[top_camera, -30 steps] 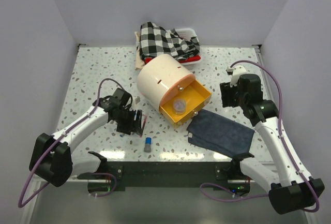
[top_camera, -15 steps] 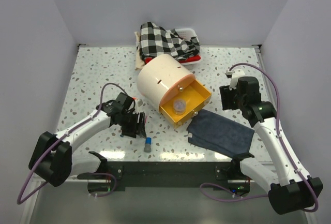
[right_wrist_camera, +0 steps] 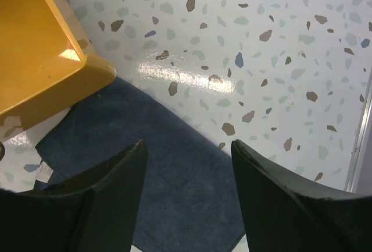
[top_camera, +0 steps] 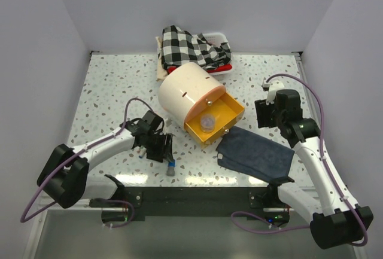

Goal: Sort the stationery into containers
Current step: Pick up the stationery from the center of the board.

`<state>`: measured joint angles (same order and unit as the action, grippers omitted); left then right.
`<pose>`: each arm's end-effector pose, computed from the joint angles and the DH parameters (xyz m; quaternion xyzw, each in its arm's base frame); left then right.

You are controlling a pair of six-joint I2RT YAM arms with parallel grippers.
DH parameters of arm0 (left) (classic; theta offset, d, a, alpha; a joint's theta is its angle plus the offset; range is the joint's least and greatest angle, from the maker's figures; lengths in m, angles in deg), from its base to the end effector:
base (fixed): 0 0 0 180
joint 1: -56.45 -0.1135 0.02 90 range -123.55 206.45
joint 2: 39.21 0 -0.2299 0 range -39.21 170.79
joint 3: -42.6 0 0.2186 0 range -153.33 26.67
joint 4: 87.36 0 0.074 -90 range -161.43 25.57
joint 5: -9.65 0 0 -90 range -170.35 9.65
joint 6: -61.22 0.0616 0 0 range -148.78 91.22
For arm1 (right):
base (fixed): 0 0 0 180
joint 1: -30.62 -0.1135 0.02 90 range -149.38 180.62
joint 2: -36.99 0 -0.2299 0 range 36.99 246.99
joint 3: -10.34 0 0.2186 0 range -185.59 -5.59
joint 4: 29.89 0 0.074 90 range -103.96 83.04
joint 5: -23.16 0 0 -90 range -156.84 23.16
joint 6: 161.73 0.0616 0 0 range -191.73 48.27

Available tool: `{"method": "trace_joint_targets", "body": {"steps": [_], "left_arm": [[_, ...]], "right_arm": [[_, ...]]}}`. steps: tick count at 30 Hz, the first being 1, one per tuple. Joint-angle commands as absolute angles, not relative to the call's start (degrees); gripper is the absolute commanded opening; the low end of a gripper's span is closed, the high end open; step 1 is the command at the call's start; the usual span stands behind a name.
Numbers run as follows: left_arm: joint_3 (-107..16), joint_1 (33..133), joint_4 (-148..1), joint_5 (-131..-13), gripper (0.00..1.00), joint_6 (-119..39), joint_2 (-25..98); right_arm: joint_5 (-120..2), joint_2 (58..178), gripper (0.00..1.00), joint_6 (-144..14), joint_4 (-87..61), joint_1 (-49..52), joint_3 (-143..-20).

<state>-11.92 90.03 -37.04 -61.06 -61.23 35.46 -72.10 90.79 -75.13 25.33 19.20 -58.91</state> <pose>0.1625 -0.1323 0.1354 0.0380 0.9713 -0.2296 0.0502 0.1961 0.0339 0.2707 -0.0973 0.8995 -0.0118 0.4259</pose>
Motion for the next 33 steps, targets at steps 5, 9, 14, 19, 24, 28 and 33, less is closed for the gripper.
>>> {"method": "trace_joint_targets", "body": {"steps": [5, 9, 14, 19, 24, 28, 33], "left_arm": [[-10.9, 91.1, -39.3, -61.4, 0.57, -63.5, 37.7], [-10.3, 91.3, -38.8, -63.3, 0.56, -63.8, 38.9], [-10.0, 91.8, -38.7, -64.3, 0.55, -64.7, 41.1], [-11.1, 93.1, -39.2, -65.1, 0.53, -65.1, 42.8], [-11.7, 93.3, -38.3, -67.3, 0.43, -65.3, 43.5], [-11.5, 93.2, -38.3, -68.2, 0.33, -65.1, 43.5], [-10.9, 93.1, -36.9, -69.5, 0.02, -64.5, 42.4]], "right_arm": [[-72.6, 89.1, 0.63, -74.4, 23.0, 19.6, -56.3], [-72.1, 89.1, 0.63, -73.9, 22.2, 19.6, -55.2], [-72.2, 88.9, 0.63, -74.4, 22.3, 19.6, -54.9], [-72.5, 88.7, 0.63, -74.5, 22.1, 19.6, -54.5], [-72.5, 88.4, 0.63, -74.6, 22.1, 19.5, -54.4], [-72.1, 88.9, 0.63, -74.5, 21.9, 19.6, -54.8], [-72.4, 89.4, 0.63, -75.1, 22.2, 19.5, -55.9]]}}
